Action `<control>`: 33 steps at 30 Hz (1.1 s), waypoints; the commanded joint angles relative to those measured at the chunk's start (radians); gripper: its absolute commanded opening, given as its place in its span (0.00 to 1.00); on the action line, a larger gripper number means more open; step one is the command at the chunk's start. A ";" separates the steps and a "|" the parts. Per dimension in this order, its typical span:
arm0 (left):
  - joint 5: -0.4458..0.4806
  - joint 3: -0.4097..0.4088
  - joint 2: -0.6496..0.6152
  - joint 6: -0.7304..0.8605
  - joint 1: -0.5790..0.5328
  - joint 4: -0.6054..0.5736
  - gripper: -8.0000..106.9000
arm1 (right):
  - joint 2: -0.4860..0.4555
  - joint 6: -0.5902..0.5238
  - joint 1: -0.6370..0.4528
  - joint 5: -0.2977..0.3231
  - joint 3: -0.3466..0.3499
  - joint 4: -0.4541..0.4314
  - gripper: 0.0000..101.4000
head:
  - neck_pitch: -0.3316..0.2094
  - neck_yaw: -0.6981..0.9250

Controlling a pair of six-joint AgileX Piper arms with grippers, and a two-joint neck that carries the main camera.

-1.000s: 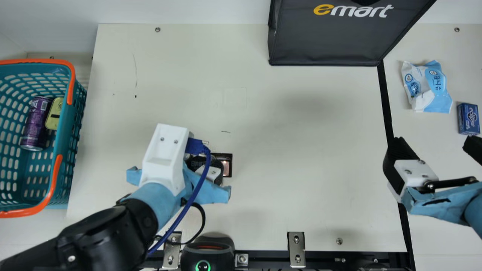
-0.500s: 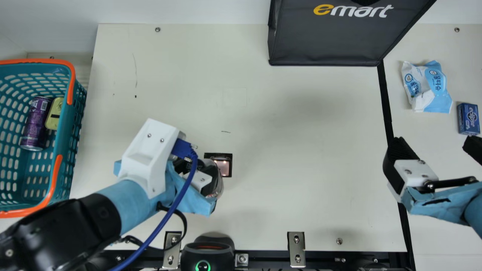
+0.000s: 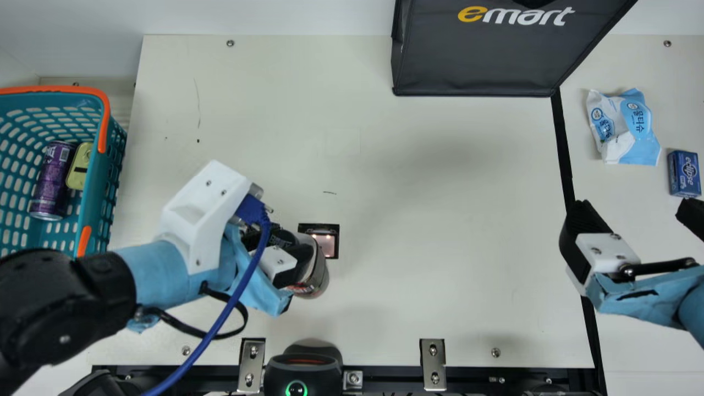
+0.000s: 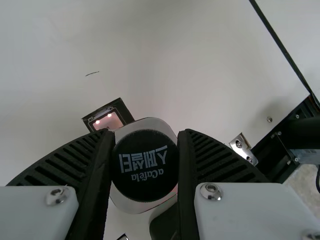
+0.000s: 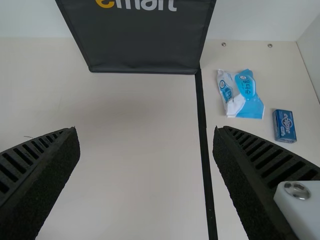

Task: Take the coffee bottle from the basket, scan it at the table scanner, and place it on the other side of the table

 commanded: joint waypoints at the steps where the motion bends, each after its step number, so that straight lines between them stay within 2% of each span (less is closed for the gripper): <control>1: 0.015 0.000 0.002 0.221 0.063 -0.130 0.00 | 0.000 0.000 0.000 0.000 0.000 0.000 0.94 | -0.026 0.002; 10: 0.129 0.009 0.020 0.628 0.257 -0.391 0.00 | 0.000 0.000 0.000 0.000 0.000 0.000 0.94 | -0.026 0.002; 17: 0.247 0.018 0.037 0.926 0.393 -0.519 0.00 | 0.000 0.000 0.000 0.000 0.000 0.000 0.94 | -0.026 0.002; 24: 0.255 0.061 0.046 1.157 0.394 -0.581 0.00 | 0.000 0.000 0.000 0.000 0.000 0.000 0.94 | -0.026 0.002; 33: 0.255 0.094 0.040 1.370 0.350 -0.608 0.00 | 0.000 0.000 0.000 0.000 0.000 0.000 0.94 | -0.026 0.002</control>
